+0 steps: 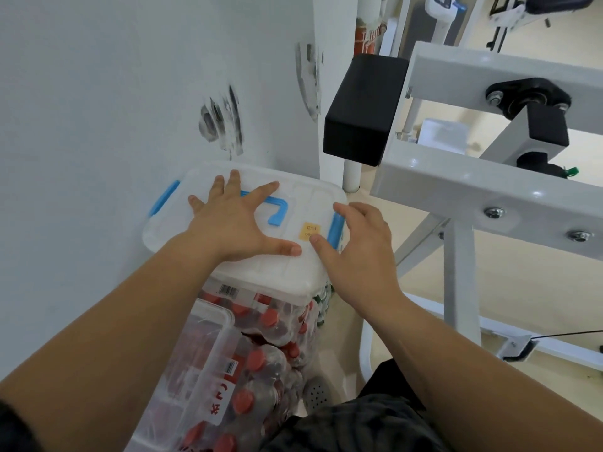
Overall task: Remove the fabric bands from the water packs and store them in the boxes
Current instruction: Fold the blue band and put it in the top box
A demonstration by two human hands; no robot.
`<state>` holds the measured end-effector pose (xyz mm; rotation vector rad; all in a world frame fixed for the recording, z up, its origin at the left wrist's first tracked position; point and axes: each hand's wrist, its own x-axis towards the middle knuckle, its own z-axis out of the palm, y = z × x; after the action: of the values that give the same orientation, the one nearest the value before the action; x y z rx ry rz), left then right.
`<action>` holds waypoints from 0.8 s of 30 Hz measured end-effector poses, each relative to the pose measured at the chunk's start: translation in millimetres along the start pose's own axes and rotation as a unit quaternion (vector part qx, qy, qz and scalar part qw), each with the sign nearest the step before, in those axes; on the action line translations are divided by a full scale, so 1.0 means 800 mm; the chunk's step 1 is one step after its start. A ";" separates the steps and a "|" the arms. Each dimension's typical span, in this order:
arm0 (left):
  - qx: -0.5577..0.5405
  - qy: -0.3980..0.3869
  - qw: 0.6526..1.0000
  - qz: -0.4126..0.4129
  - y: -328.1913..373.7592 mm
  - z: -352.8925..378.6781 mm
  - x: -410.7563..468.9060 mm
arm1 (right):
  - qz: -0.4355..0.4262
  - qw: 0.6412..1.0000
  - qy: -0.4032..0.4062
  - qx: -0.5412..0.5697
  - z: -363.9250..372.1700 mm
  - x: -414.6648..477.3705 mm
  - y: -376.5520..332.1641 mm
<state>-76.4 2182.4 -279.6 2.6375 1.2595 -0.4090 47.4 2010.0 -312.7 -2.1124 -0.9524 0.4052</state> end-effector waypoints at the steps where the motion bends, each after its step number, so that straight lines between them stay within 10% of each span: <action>1: -0.012 0.016 1.000 0.005 -0.004 0.000 -0.003 | -0.029 0.999 -0.008 -0.043 0.000 0.004 -0.006; 9: -0.115 0.238 0.962 -0.070 -0.083 0.008 -0.031 | -0.161 0.938 -0.192 -0.240 0.040 0.053 -0.081; 24: -0.209 0.218 0.940 -0.162 -0.107 0.021 -0.045 | -0.276 0.860 -0.302 -0.304 0.075 0.068 -0.085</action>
<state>-167.5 2204.3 -287.7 2.2197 1.6944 0.3920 16.6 2110.3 -299.6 -2.1206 -2.2311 0.5222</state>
